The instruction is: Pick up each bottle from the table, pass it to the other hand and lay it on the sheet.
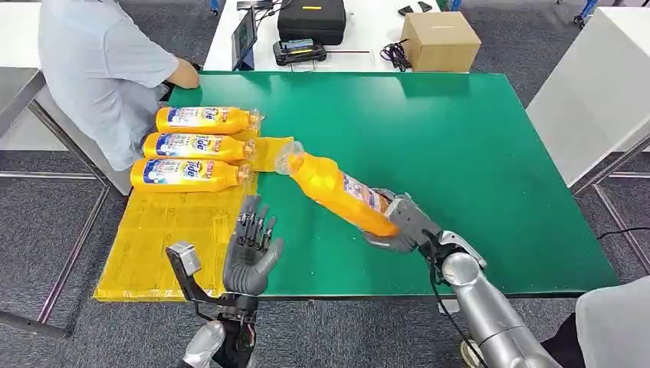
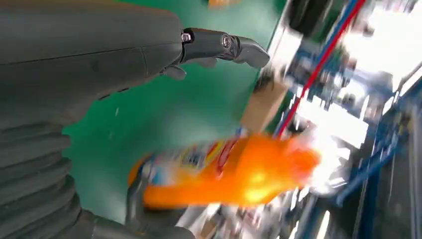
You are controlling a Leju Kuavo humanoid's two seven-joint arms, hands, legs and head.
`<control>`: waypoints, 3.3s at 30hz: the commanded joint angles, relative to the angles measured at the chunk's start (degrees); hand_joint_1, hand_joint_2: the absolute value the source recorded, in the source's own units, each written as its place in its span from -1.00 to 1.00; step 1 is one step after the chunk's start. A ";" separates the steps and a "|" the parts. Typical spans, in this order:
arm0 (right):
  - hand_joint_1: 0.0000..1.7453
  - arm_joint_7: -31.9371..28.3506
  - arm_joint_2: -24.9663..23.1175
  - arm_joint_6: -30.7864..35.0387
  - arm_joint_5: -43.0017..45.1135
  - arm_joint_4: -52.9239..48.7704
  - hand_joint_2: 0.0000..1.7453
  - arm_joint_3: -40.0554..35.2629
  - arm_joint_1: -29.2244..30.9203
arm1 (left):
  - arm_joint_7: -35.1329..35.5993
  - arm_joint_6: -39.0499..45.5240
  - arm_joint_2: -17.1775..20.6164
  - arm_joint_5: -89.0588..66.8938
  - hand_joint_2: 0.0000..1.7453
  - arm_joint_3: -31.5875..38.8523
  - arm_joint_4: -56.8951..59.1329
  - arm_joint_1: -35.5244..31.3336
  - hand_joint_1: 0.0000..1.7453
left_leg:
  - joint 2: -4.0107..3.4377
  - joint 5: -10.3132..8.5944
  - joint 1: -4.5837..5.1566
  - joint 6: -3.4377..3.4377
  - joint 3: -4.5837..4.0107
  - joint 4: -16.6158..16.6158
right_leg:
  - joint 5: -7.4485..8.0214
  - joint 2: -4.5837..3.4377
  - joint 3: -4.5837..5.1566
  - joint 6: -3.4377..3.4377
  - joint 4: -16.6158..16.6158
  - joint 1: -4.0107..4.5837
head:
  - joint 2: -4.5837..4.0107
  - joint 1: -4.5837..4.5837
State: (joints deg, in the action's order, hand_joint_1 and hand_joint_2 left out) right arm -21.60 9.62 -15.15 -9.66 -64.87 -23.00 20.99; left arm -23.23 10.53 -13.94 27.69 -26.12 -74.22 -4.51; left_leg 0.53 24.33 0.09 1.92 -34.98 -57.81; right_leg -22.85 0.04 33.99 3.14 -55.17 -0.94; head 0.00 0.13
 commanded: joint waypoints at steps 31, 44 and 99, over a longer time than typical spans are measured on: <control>1.00 -6.64 -2.90 -9.49 3.69 13.73 1.00 -21.43 9.32 | -6.07 -4.67 -2.20 -9.67 1.00 -1.09 12.19 -10.89 1.00 | -0.04 0.06 -0.03 -0.11 0.22 0.00 | -0.07 -0.01 -0.21 -0.12 -0.02 0.04 | 0.00 0.00; 1.00 -6.48 -2.68 -8.95 4.17 14.04 1.00 -21.49 9.13 | -5.16 -6.90 -2.20 -7.68 1.00 -1.18 10.97 -10.12 1.00 | 0.01 0.07 -0.03 -0.10 0.21 -0.02 | -0.09 0.04 -0.22 -0.12 -0.02 0.04 | 0.00 0.00; -1.00 -6.85 -8.79 7.74 -12.74 10.88 1.00 -4.34 -0.01 | 28.58 7.19 11.02 -109.64 1.00 2.84 52.35 -35.23 1.00 | -0.09 -0.02 -0.04 -0.15 0.28 -0.03 | -0.09 -0.06 -0.22 -0.17 -0.16 0.04 | 0.00 -0.04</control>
State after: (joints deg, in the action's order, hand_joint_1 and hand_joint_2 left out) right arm -28.98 0.81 -6.45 -22.38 -50.77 -28.52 21.54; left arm 4.63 22.22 -4.39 -83.82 -23.02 -32.37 -35.14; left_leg 0.60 24.18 0.09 1.91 -35.00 -57.81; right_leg -22.82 0.08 33.99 3.13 -55.27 -0.96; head 0.00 0.09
